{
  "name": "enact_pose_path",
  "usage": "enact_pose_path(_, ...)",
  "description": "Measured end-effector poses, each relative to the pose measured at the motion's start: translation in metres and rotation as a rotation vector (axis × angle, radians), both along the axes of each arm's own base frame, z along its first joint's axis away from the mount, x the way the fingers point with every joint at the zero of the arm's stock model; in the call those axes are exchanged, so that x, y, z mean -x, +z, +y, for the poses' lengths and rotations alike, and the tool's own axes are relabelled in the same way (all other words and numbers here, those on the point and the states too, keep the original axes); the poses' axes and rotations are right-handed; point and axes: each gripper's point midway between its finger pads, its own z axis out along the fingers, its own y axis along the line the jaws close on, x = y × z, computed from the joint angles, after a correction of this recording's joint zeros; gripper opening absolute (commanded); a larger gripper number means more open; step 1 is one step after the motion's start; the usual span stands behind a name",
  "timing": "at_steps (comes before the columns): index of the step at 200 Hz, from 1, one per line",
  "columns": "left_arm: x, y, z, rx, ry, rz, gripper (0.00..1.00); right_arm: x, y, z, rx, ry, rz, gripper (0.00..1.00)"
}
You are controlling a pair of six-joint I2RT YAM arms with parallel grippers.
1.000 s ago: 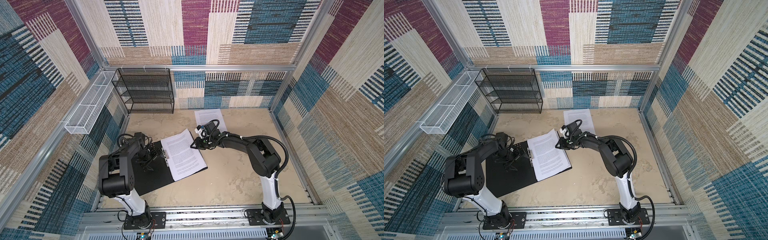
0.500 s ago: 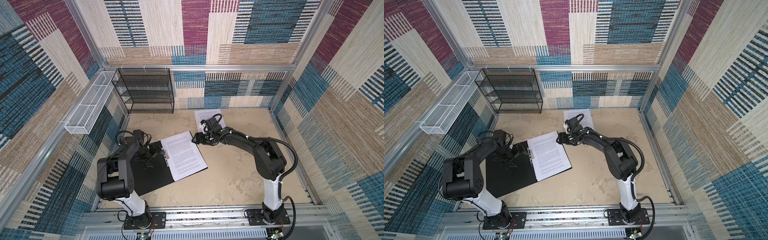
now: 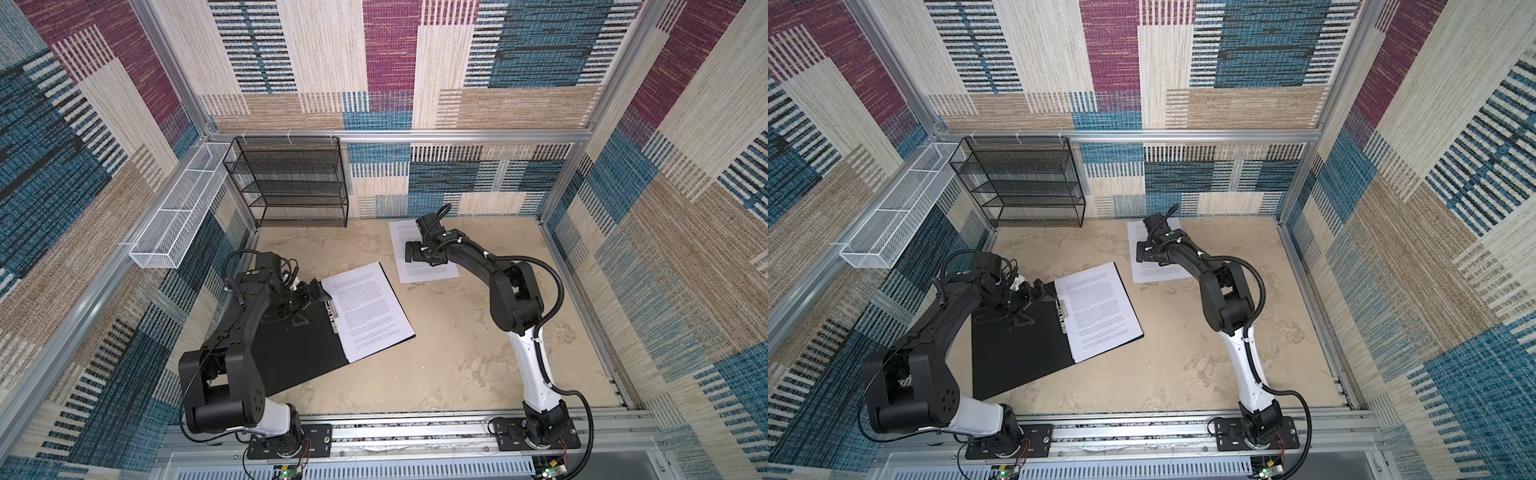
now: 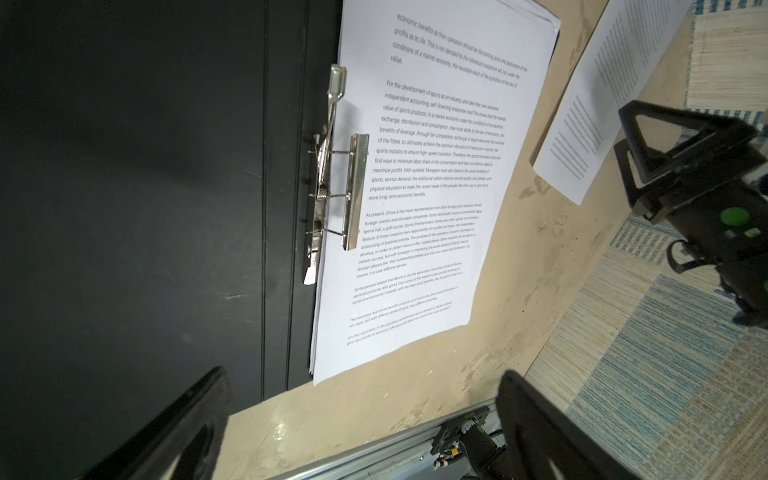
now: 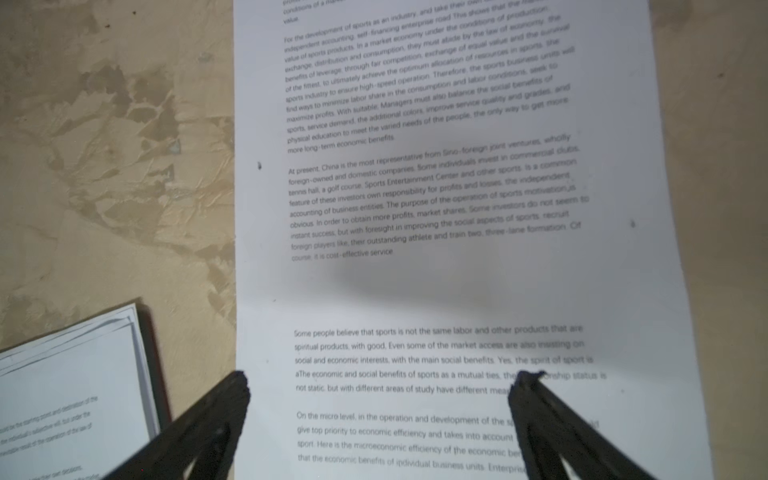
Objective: Put the files into the folder
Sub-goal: 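Release the sheet and move both grippers to the last loose text page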
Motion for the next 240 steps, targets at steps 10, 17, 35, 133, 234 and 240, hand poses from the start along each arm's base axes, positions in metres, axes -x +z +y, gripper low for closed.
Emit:
enact_pose_path(10, 0.002, 0.000, -0.003, 0.003, -0.013, 0.001, 0.99, -0.006, -0.002, -0.001, 0.016, -0.004, -0.006, 1.00)
enact_pose_path(17, 0.003, 0.000, -0.004, 0.003, -0.022, 0.001, 0.99, -0.008, -0.006, -0.001, 0.023, -0.005, 0.000, 1.00)
enact_pose_path(35, 0.003, 0.000, -0.007, 0.005, -0.032, 0.000, 0.99, -0.005, -0.022, -0.006, 0.055, -0.005, 0.034, 1.00)
enact_pose_path(133, -0.002, 0.009, -0.020, -0.002, -0.093, -0.032, 0.99, 0.068, -0.040, -0.035, 0.019, 0.020, 0.048, 1.00)
enact_pose_path(234, 0.009, 0.047, -0.169, -0.010, -0.494, -0.154, 0.99, 0.198, -0.026, -0.067, -0.183, 0.015, 0.091, 1.00)
enact_pose_path(240, 0.007, 0.048, -0.181, -0.003, -0.516, -0.163, 0.99, 0.204, -0.021, -0.068, -0.207, 0.011, 0.116, 1.00)
